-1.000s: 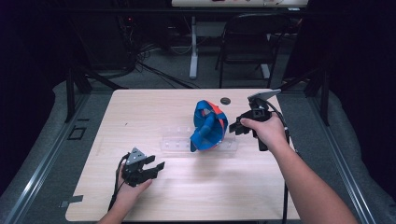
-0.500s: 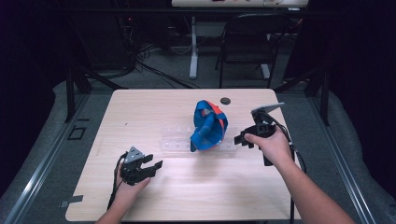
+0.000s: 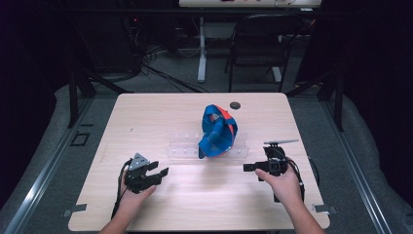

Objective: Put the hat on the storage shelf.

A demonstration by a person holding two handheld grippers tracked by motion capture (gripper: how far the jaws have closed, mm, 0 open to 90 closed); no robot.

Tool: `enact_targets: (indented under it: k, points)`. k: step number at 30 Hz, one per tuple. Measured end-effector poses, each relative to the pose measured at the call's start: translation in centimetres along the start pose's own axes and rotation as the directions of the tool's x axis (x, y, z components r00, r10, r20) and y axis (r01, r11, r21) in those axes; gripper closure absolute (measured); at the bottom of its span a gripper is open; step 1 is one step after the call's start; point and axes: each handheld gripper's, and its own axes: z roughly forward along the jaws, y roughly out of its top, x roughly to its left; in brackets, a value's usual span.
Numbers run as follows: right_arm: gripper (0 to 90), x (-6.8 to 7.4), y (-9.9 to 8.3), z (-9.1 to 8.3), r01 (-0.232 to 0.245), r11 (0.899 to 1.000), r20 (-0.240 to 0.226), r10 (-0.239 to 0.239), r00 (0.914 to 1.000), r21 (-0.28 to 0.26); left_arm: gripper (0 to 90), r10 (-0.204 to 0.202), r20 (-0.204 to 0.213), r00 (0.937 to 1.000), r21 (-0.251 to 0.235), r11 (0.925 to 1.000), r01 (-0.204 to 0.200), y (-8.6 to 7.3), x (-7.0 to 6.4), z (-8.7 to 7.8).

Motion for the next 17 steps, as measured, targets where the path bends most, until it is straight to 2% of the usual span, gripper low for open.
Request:
enact_targets:
  k: [2,6,10,13,15,17]
  points:
    - [51.6,-0.1,-1.3,0.0,0.021,0.998,0.026,-0.019,0.9995,-0.054,47.3,-0.006,0.003,1.0,0.004,1.0,0.006,-0.1,0.1,0.1]
    - [52.5,-0.3,-3.8,0.5,0.071,0.993,0.09,-0.062,0.994,-0.099,47.4,-0.007,0.005,1.0,0.003,1.0,0.007,-0.2,-0.1,0.2]
    - [52.9,-0.8,-5.4,0.9,0.081,0.986,0.118,-0.063,0.9909,-0.146,47.5,-0.005,0.012,0.9999,0.006,1.0,0.005,-0.1,-0.4,0.5]
    - [51.6,-1.3,-6.5,1.0,0.116,0.971,0.158,-0.083,0.9839,-0.21,47.5,0.01,0.018,0.9998,0.015,0.9998,-0.01,-0.1,-0.7,0.8]
    - [50.0,-1.7,-7.1,0.9,0.166,0.952,0.214,-0.112,0.9705,-0.258,47.5,0.02,0.023,0.9995,0.02,0.9996,-0.021,-0.1,-1.0,1.0]
    - [49.9,-2.0,-7.4,0.6,0.17,0.943,0.229,-0.105,0.9678,-0.285,47.5,0.032,0.025,0.9992,0.023,0.9992,-0.033,0.0,-1.4,1.2]
